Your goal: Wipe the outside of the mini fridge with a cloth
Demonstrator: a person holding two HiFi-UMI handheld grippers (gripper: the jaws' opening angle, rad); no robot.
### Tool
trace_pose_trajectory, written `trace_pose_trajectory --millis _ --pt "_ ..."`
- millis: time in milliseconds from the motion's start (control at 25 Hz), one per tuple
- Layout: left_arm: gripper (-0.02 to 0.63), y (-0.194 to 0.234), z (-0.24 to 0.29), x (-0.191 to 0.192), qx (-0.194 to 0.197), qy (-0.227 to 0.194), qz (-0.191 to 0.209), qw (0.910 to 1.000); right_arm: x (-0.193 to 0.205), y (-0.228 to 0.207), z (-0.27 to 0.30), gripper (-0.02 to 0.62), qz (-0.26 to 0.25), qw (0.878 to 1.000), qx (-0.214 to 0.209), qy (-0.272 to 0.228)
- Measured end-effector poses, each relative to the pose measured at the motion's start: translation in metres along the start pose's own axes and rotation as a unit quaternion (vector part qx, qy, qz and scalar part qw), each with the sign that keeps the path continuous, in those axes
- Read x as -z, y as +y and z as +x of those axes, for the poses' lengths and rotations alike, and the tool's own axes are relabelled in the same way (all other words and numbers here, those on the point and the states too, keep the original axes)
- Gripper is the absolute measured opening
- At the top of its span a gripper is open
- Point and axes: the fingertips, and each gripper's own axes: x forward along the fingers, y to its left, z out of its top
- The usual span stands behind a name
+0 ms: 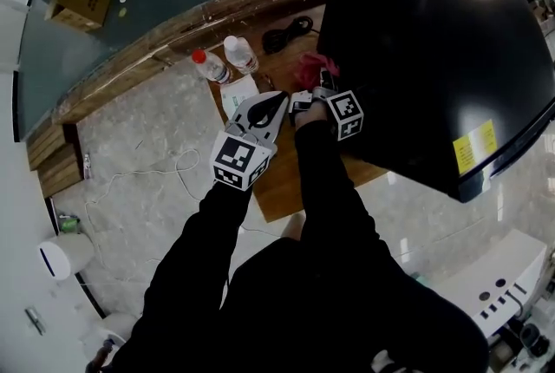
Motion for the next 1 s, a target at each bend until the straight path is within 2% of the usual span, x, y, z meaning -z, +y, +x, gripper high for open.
trace_pose_trajectory --millis 120,240,400,560,640,760,840,1000 --pt "0.006 -0.001 -0.011 0.003 0.000 0.009 0.001 1.0000 0.009 -0.024 -0.002 0.067 0.011 1.000 0.029 0.003" --pt "0.006 -0.006 -0.009 0.002 0.000 0.006 0.000 1.0000 0.000 -0.043 -0.001 0.067 0.012 0.999 0.047 0.007" --pt "0.006 -0.003 -0.015 -0.002 0.004 0.004 0.000 1.0000 0.006 -0.041 -0.002 0.066 0.002 0.999 0.036 0.021" --pt "0.006 -0.004 -0.023 -0.017 -0.004 -0.015 -0.008 0.9998 0.026 0.006 -0.022 0.067 -0.044 0.996 -0.018 0.073" --pt "0.006 -0.008 -0.034 -0.031 -0.003 -0.029 -0.012 0.9995 0.039 0.039 -0.044 0.066 -0.073 0.991 -0.048 0.102" --pt "0.006 -0.023 -0.058 -0.057 0.010 -0.045 0.009 0.9989 0.051 0.097 -0.087 0.067 -0.117 0.980 -0.091 0.133" --pt "0.006 -0.033 -0.073 -0.076 0.013 -0.056 0.018 0.9982 0.051 0.136 -0.117 0.067 -0.135 0.973 -0.120 0.142" --pt "0.006 -0.053 -0.098 -0.114 0.018 -0.093 -0.001 0.9955 0.034 0.203 -0.169 0.066 -0.158 0.964 -0.171 0.131"
